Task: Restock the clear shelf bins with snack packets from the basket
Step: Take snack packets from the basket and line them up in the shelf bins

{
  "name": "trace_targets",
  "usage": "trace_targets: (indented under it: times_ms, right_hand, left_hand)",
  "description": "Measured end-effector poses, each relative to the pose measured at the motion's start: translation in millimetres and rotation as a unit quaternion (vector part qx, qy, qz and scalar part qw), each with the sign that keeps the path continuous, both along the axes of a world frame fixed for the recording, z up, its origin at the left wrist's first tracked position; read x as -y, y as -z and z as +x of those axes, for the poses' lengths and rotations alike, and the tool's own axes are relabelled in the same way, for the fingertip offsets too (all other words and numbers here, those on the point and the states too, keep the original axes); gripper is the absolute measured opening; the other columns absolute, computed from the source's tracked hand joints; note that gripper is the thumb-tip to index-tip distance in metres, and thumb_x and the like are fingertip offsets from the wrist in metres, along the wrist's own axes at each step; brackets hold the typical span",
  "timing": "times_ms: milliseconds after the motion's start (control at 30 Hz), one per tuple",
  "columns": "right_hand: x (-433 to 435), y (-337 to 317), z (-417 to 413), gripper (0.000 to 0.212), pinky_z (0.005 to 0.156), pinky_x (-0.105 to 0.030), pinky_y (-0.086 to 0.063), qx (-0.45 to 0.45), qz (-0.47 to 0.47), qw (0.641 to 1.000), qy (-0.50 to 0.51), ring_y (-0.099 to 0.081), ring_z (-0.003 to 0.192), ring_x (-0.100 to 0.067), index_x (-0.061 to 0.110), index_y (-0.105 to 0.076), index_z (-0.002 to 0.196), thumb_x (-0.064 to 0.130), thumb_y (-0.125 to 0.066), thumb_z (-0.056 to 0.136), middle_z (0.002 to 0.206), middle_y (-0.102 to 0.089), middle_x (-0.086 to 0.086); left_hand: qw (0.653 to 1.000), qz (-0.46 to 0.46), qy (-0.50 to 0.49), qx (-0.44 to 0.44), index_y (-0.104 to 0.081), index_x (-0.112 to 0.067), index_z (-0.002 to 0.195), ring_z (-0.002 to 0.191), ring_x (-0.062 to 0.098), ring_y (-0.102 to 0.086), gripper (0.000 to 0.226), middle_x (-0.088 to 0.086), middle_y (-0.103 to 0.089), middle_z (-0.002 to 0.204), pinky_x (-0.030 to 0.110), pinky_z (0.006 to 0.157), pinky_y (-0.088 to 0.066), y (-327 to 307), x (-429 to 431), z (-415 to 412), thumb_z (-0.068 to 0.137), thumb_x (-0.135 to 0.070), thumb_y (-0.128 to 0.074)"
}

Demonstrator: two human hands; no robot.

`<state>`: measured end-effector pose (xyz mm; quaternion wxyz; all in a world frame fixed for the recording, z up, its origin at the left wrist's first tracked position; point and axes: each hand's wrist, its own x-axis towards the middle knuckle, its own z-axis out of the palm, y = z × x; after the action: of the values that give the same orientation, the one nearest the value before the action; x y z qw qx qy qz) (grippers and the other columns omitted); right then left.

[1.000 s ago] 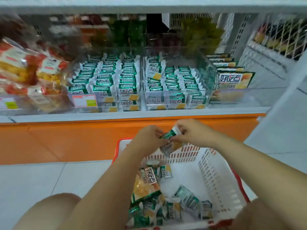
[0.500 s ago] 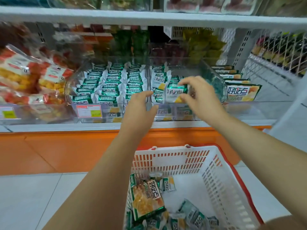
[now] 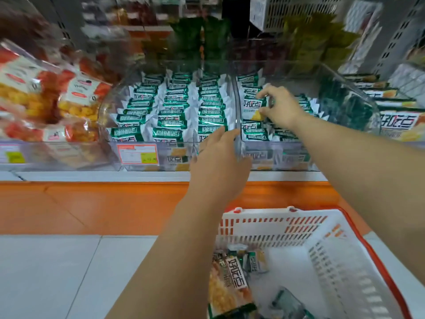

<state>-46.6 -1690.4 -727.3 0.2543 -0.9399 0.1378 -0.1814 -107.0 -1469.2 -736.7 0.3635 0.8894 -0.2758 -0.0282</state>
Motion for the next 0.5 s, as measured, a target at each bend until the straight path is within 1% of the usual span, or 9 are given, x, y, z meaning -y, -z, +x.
trace_targets:
  times_ms: [67, 133, 200, 233, 300, 333, 400, 433, 500]
  right_hand:
    - [0, 3, 4, 0.032, 0.093, -0.029, -0.042, -0.028, -0.016, 0.999, -0.009, -0.045, 0.096, -0.024, 0.016, -0.057, 0.12, 0.007, -0.062, 0.089, 0.117, -0.036, -0.008]
    - [-2, 4, 3, 0.036, 0.097, -0.033, -0.042, -0.055, -0.035, 0.998, -0.01, -0.043, 0.096, -0.024, 0.019, -0.055, 0.123, 0.005, -0.06, 0.091, 0.114, -0.03, -0.006]
    - [-3, 3, -2, 0.042, 0.1, -0.041, -0.041, -0.08, -0.06, 0.995, -0.007, -0.041, 0.108, -0.03, 0.022, -0.051, 0.129, 0.004, -0.057, 0.091, 0.126, -0.029, -0.009]
    - [-4, 1, -7, 0.047, 0.102, -0.044, -0.039, -0.093, -0.072, 0.993, -0.005, -0.036, 0.119, -0.034, 0.024, -0.048, 0.134, 0.004, -0.056, 0.092, 0.137, -0.024, -0.01]
    - [-6, -6, -22, 0.057, 0.108, -0.043, -0.034, -0.091, -0.083, 0.992, -0.004, -0.02, 0.137, -0.034, 0.029, -0.037, 0.143, 0.006, -0.054, 0.093, 0.153, -0.008, -0.007]
    - [-8, -11, -34, 0.059, 0.11, -0.039, -0.032, -0.066, -0.071, 0.995, -0.01, -0.015, 0.141, -0.031, 0.03, -0.034, 0.144, 0.007, -0.054, 0.093, 0.155, -0.004, -0.006]
    - [-15, -18, -63, 0.056, 0.107, -0.022, -0.028, 0.016, -0.039, 0.999, -0.029, -0.021, 0.14, -0.023, 0.027, -0.038, 0.143, 0.008, -0.055, 0.093, 0.153, -0.016, -0.005]
    - [-18, -21, -80, 0.051, 0.102, -0.015, -0.028, 0.066, -0.03, 0.997, -0.035, -0.031, 0.134, -0.019, 0.024, -0.044, 0.139, 0.008, -0.056, 0.092, 0.146, -0.028, -0.004]
    - [-27, -17, -119, 0.035, 0.092, -0.017, -0.038, 0.17, -0.02, 0.985, -0.033, -0.049, 0.108, -0.014, 0.017, -0.059, 0.123, 0.006, -0.057, 0.09, 0.122, -0.045, 0.001]
  left_hand:
    - [1.0, 0.004, 0.002, 0.001, -0.034, -0.024, 0.145, 0.137, 0.024, -0.035, 0.062, -0.004, -0.021, 0.156, 0.055, 0.109, -0.032, 1, -1, 1, 0.09, -0.033, -0.061]
    - [1.0, 0.011, -0.001, 0.005, -0.035, -0.024, 0.145, 0.137, 0.024, -0.035, 0.062, -0.003, -0.022, 0.156, 0.055, 0.11, -0.03, 2, 0, 0, 0.09, -0.033, -0.061]
    - [1.0, 0.01, -0.003, 0.005, -0.036, -0.025, 0.144, 0.136, 0.025, -0.036, 0.06, -0.003, -0.023, 0.156, 0.055, 0.109, -0.031, 1, 1, -1, 0.09, -0.032, -0.061]
    - [1.0, 0.006, -0.005, 0.004, -0.038, -0.025, 0.143, 0.135, 0.026, -0.037, 0.059, -0.002, -0.025, 0.155, 0.055, 0.107, -0.033, 0, 2, -2, 0.089, -0.031, -0.061]
    - [1.0, -0.013, -0.018, 0.022, -0.044, -0.023, 0.139, 0.13, 0.025, -0.043, 0.052, 0.0, -0.032, 0.151, 0.051, 0.105, -0.039, -4, 1, -6, 0.09, -0.026, -0.059]
    - [0.998, -0.023, -0.029, 0.041, -0.048, -0.021, 0.137, 0.124, 0.024, -0.048, 0.046, 0.002, -0.036, 0.147, 0.048, 0.102, -0.041, -8, 1, -8, 0.091, -0.023, -0.057]
    - [0.995, -0.037, -0.049, 0.077, -0.053, -0.019, 0.13, 0.103, 0.021, -0.057, 0.037, 0.001, -0.043, 0.139, 0.042, 0.091, -0.047, -12, 0, -16, 0.093, -0.018, -0.052]
    - [0.994, -0.038, -0.054, 0.091, -0.055, -0.019, 0.128, 0.093, 0.018, -0.058, 0.034, 0.0, -0.046, 0.135, 0.038, 0.084, -0.049, -14, 0, -22, 0.094, -0.018, -0.05]
    - [0.991, -0.028, -0.049, 0.119, -0.057, -0.02, 0.124, 0.081, 0.016, -0.057, 0.03, -0.002, -0.05, 0.129, 0.034, 0.072, -0.048, -11, 2, -36, 0.096, -0.017, -0.047]
